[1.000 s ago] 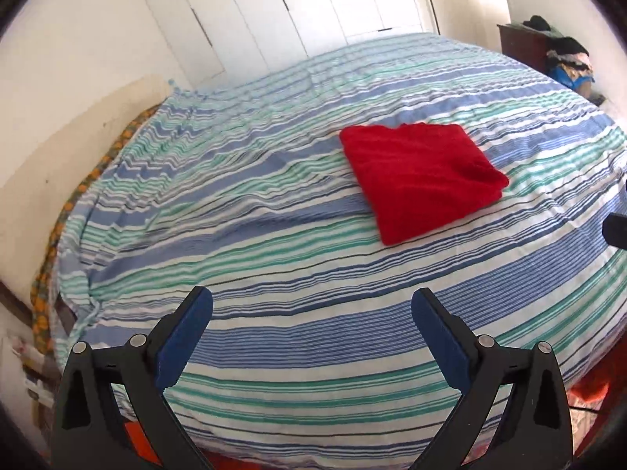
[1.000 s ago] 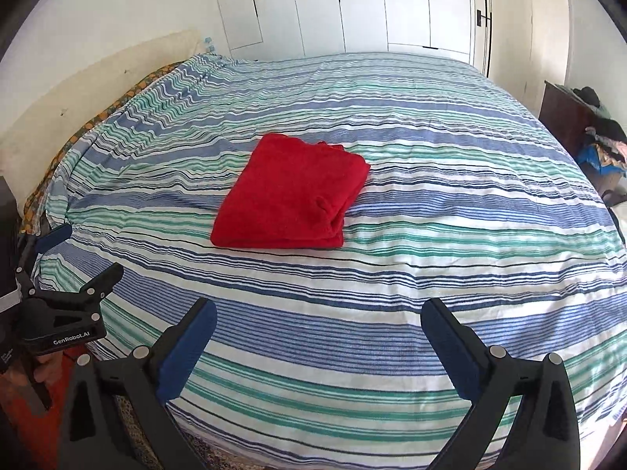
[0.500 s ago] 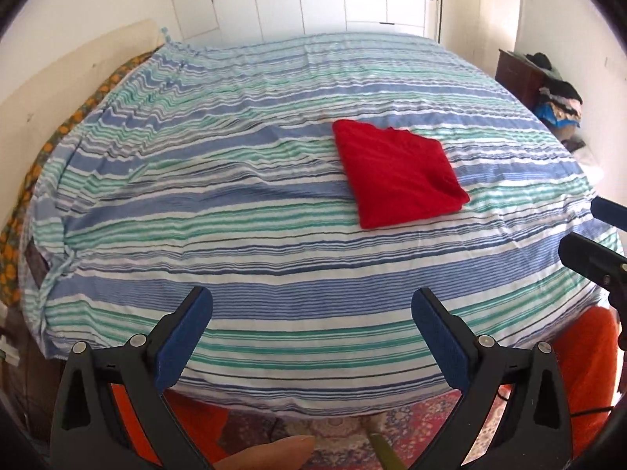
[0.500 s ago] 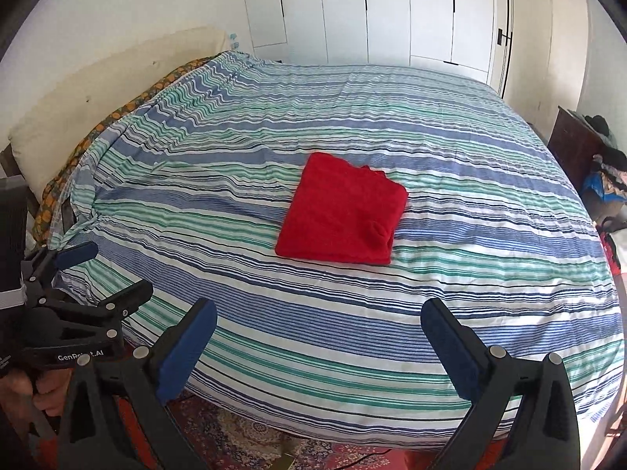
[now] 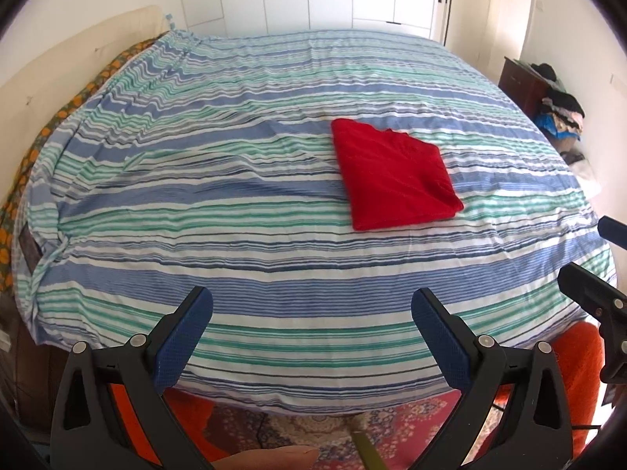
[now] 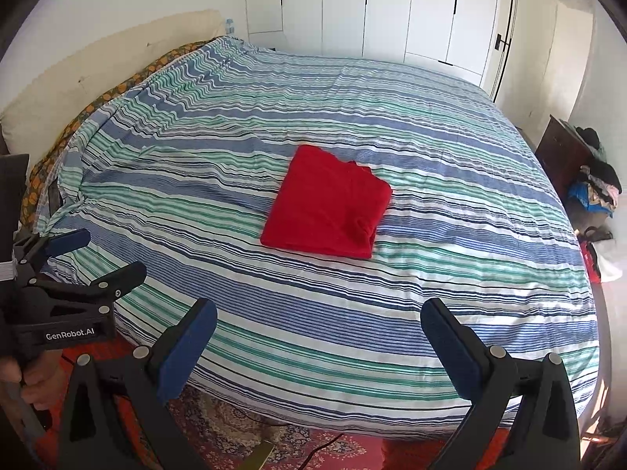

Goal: Fold small clothes

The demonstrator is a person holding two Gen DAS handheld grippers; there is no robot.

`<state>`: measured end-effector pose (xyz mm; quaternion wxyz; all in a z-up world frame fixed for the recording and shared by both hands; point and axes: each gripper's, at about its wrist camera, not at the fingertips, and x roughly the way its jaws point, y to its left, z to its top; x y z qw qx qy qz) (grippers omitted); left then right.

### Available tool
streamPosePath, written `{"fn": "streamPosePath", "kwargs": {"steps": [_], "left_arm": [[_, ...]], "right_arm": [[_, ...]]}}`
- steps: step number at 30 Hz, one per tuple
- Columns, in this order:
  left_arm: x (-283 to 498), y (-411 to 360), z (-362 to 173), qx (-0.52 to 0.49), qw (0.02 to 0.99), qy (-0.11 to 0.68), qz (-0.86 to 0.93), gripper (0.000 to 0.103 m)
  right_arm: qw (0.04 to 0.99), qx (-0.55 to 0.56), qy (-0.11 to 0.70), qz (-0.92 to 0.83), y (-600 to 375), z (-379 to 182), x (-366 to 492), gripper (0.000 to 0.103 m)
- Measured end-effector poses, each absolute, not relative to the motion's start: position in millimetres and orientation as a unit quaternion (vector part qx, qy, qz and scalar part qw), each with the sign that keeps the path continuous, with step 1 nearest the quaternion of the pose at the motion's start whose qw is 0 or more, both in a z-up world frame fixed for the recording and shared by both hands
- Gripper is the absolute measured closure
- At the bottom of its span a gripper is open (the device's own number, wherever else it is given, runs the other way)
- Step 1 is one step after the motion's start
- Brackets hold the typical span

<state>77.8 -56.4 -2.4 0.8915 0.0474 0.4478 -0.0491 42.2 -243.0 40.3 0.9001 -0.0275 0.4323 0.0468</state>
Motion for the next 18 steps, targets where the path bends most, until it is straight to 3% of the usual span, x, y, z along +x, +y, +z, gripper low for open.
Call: {"fn": "streamPosePath", "kwargs": {"steps": [18], "left_arm": [[80.5, -60.6, 5.4, 0.045, 0.894, 0.443, -0.057, 0.002]], "right_arm": [[0.899, -0.043, 0.434, 0.033, -241.6, 42.1, 41.6, 0.0]]}}
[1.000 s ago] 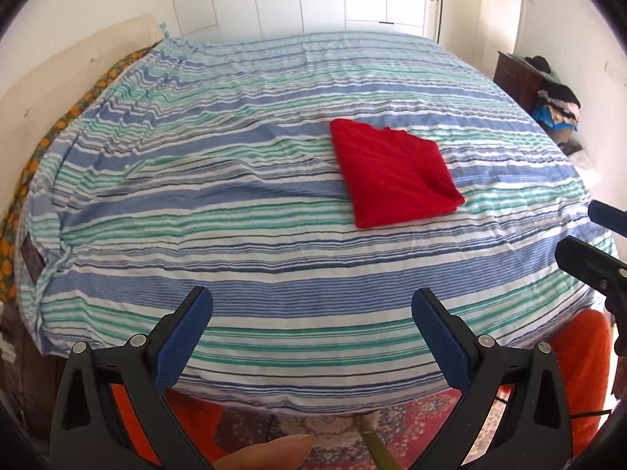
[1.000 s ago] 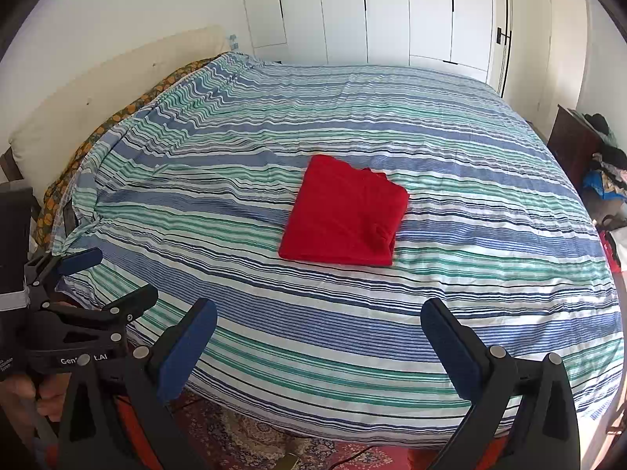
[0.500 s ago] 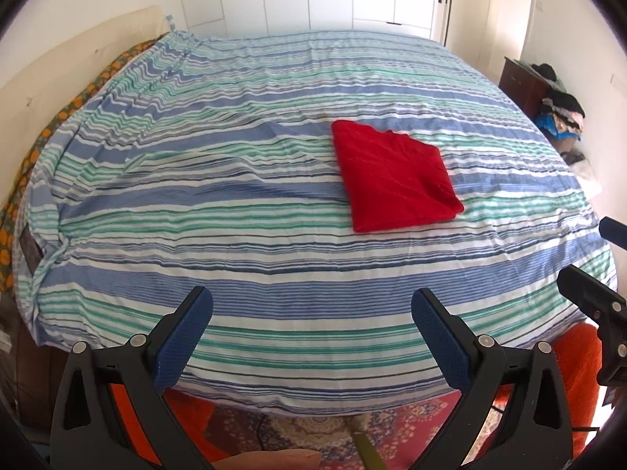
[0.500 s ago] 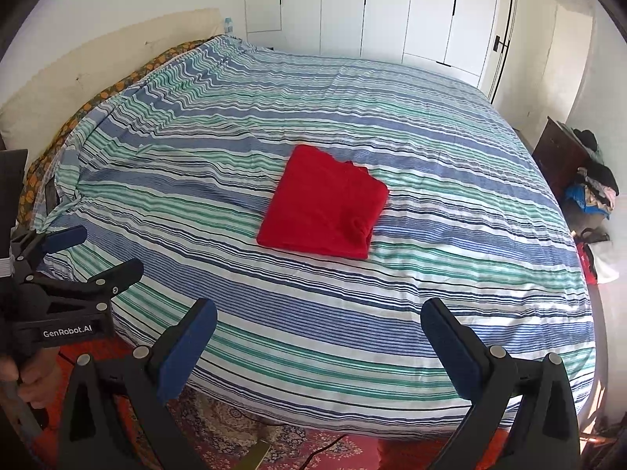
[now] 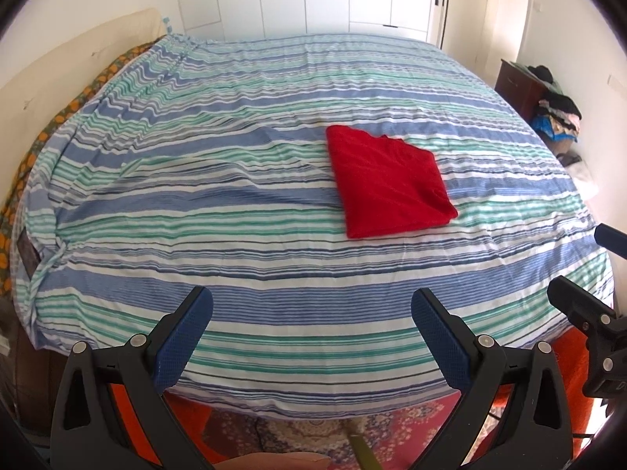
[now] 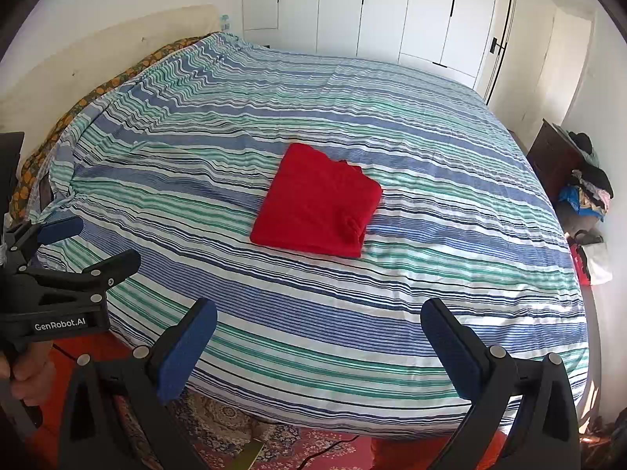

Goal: Fold small clothes

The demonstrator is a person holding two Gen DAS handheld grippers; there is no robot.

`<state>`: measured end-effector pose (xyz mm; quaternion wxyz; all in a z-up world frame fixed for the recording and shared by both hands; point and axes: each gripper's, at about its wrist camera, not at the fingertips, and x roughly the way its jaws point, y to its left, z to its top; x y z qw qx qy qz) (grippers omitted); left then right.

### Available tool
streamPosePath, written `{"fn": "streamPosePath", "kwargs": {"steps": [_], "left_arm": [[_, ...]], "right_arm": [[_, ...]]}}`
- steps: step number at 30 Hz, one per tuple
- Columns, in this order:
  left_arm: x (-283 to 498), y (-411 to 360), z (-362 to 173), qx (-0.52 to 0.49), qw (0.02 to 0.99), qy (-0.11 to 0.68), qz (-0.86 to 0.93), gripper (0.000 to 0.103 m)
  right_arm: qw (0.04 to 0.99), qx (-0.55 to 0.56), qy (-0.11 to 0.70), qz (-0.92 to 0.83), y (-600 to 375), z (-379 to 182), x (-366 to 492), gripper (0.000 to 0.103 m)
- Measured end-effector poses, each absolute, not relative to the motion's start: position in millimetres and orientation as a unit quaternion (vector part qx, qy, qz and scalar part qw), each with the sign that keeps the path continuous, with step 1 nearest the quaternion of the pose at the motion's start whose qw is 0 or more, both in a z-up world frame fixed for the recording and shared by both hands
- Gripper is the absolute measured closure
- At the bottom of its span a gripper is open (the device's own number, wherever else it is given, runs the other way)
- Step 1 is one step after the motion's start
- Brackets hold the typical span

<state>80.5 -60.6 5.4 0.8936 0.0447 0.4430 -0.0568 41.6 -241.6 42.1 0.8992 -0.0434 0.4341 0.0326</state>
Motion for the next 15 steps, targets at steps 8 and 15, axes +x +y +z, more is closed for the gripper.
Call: {"fn": "streamPosePath", "kwargs": {"steps": [8, 15], "left_arm": [[81.3, -60.3, 6.5, 0.045, 0.895, 0.44, -0.054, 0.002], [76.8, -61.7, 7.4, 0.058, 0.903, 0.424, -0.039, 0.002]], "right_arm": [[0.9, -0.045, 0.433, 0.033, -239.7, 42.0, 42.6, 0.0], [0.899, -0.043, 0.434, 0.033, -239.4, 40.9, 41.8, 0.0]]}}
